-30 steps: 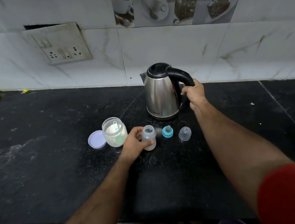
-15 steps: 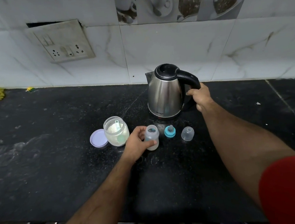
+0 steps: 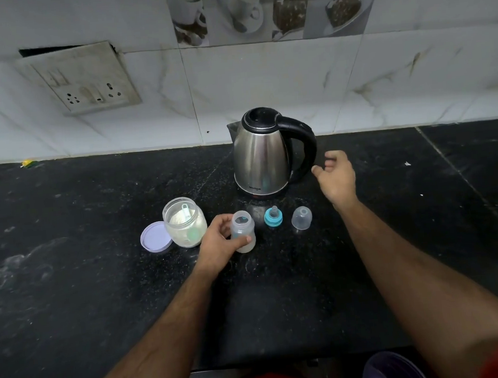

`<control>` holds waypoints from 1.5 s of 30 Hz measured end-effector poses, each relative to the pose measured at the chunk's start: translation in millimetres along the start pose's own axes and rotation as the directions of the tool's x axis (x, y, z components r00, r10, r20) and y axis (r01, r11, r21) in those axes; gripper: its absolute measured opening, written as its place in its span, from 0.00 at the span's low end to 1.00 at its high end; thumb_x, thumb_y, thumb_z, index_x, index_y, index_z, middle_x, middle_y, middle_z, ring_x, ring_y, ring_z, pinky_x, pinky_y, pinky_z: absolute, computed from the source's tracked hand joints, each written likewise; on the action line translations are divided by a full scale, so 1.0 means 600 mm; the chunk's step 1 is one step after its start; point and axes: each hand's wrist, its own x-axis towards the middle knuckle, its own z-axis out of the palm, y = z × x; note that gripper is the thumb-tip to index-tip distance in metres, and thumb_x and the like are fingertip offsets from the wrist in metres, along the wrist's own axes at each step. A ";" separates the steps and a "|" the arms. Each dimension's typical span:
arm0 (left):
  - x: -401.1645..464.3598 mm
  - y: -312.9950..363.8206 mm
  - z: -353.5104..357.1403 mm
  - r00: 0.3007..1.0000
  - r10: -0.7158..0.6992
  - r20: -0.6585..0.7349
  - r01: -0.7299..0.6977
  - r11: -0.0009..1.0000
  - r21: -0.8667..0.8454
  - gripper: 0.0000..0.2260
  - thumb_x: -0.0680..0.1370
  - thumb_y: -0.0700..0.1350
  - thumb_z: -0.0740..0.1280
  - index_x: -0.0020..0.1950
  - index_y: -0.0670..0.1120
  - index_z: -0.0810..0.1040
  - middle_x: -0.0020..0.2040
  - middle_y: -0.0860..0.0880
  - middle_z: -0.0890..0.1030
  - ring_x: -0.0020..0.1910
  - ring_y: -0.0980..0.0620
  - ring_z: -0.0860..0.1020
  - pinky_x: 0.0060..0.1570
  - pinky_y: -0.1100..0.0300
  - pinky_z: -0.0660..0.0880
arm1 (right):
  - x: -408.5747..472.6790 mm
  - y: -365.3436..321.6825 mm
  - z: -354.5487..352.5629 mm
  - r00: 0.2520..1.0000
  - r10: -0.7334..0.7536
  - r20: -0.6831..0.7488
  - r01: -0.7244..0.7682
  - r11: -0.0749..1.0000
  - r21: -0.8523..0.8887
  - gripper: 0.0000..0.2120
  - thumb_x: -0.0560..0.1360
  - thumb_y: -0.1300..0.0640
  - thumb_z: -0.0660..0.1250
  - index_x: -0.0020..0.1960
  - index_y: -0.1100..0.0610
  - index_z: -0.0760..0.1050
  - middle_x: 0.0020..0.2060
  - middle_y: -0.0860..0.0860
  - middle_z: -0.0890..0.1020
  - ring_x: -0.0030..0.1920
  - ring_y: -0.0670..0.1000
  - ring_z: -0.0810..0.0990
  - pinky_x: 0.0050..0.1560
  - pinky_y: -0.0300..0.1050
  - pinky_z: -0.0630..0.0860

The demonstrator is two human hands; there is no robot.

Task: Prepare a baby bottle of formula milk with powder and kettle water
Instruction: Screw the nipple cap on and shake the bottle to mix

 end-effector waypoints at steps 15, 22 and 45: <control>-0.036 -0.012 0.003 0.999 0.025 0.021 -0.026 0.998 0.050 0.24 0.66 0.38 0.80 0.57 0.51 0.75 0.58 0.52 0.82 0.59 0.55 0.80 0.66 0.51 0.74 | -0.166 0.043 0.092 0.911 0.044 0.409 0.009 0.992 -0.127 0.33 0.75 0.63 0.70 0.76 0.52 0.61 0.59 0.46 0.73 0.41 0.53 0.84 0.32 0.39 0.77; -0.050 -0.015 0.005 0.999 0.023 0.023 -0.024 0.999 0.040 0.24 0.66 0.38 0.80 0.57 0.51 0.75 0.57 0.53 0.82 0.59 0.56 0.80 0.67 0.53 0.74 | -0.132 0.044 0.139 0.915 0.051 0.399 0.067 0.959 -0.275 0.28 0.75 0.64 0.69 0.72 0.54 0.66 0.60 0.55 0.79 0.51 0.58 0.83 0.39 0.49 0.82; -0.057 -0.028 0.025 0.994 0.053 0.095 -0.057 0.998 0.039 0.23 0.65 0.40 0.81 0.54 0.55 0.77 0.55 0.55 0.84 0.57 0.58 0.81 0.67 0.52 0.74 | -0.234 -0.016 0.011 0.885 -0.280 0.371 0.333 0.939 -0.085 0.23 0.68 0.56 0.78 0.62 0.54 0.79 0.50 0.44 0.78 0.44 0.41 0.77 0.48 0.30 0.73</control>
